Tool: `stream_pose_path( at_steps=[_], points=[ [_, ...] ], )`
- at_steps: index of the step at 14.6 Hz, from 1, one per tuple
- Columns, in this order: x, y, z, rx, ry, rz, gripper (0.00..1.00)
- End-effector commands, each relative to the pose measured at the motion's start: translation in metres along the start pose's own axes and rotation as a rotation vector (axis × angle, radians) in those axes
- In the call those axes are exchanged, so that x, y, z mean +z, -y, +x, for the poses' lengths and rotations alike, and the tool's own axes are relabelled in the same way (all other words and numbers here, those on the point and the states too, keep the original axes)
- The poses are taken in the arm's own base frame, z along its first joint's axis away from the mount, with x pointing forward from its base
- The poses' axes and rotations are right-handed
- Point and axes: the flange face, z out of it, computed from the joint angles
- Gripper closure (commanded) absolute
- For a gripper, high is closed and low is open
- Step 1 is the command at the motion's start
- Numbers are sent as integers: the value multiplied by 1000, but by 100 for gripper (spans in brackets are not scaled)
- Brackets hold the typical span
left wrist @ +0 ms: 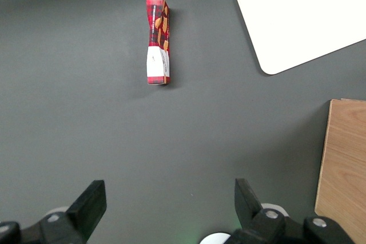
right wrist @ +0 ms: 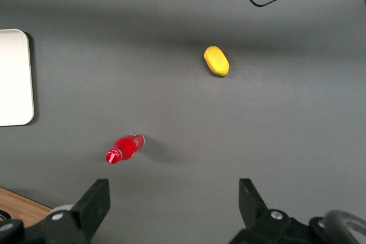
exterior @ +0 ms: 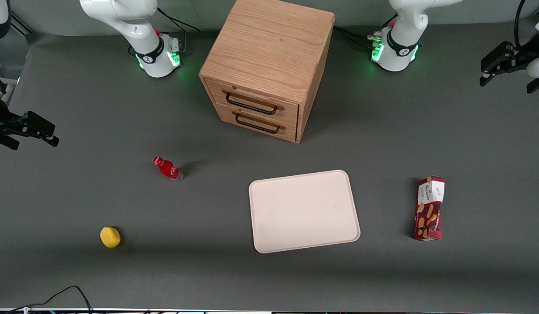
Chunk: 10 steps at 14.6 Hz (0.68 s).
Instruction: Place red cookie box on tray
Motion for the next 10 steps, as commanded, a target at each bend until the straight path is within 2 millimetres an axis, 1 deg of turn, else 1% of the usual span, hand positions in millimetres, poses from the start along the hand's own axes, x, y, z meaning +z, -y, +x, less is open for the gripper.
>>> stream_pose_path(
  at_steps=[1, 2, 3, 4, 6, 7, 8, 9, 10],
  points=[
    [-1, 9, -4, 66, -15, -18, 0],
    [-1, 13, -4, 68, -19, -15, 0],
    [-1, 22, -4, 55, -22, -23, 0],
    [3, 31, -4, 38, -17, -33, 0],
    [11, 33, 5, 32, -16, -35, 0],
    [18, 35, 14, 36, -8, -32, 0],
    [33, 39, 31, 32, 3, -35, 0],
    [50, 41, 51, 38, 9, -41, 0],
    [72, 45, 72, 42, 15, -47, 0]
  ],
)
